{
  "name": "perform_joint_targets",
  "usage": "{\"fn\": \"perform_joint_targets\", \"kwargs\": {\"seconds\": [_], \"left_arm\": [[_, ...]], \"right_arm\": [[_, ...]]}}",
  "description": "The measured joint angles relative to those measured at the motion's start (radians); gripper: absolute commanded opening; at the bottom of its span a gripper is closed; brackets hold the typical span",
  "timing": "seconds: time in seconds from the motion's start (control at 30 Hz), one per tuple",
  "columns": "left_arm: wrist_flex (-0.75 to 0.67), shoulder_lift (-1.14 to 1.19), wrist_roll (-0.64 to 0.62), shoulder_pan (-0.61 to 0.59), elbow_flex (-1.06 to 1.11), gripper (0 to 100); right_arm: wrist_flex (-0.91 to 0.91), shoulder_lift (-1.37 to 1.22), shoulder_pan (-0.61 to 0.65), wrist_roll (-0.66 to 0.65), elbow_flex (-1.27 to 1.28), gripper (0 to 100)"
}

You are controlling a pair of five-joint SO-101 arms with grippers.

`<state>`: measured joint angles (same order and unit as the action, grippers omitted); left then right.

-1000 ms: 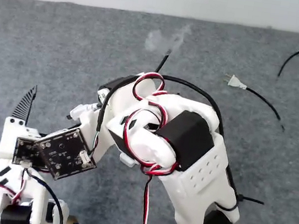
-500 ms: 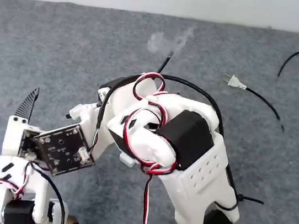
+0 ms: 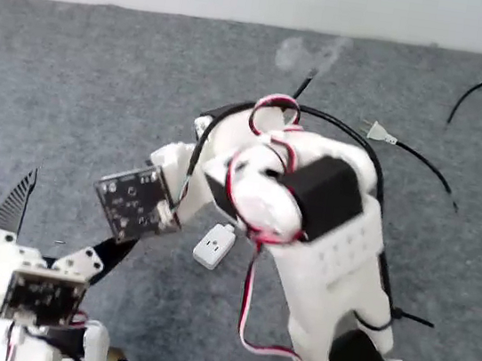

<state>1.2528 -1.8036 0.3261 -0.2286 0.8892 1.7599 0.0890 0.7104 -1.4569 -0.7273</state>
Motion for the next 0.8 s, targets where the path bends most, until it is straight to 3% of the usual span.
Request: {"fn": "perform_joint_targets", "kwargs": {"seconds": [0.23,0.5,0.8], "left_arm": [[0.034,0.000,0.071,0.000,0.069,50],[0.034,0.000,0.075,0.000,0.138,50],[0.034,0.000,0.075,0.000,0.138,50]], "right_arm": [[0.000,-0.055,-0.035,0.107,0.012,1.0],[-0.009,-0.114,-0.101,0.298,0.367,1.0],[-0.166,-0.115,-0.253,0.486,0.474,1.0]]}}
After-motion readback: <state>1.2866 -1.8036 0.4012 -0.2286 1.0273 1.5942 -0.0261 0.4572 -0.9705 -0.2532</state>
